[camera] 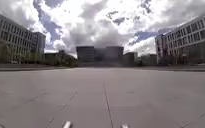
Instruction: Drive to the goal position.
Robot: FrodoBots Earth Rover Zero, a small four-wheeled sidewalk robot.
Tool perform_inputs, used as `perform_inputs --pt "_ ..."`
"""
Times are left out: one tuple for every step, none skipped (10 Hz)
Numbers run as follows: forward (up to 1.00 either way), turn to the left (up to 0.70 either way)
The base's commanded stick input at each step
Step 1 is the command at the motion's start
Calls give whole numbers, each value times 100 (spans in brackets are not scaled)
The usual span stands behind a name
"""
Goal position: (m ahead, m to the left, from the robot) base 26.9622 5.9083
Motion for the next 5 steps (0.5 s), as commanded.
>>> perform_inputs --pt "70 0" --pt "70 0" --pt "70 0" --pt "70 0" --pt "70 0"
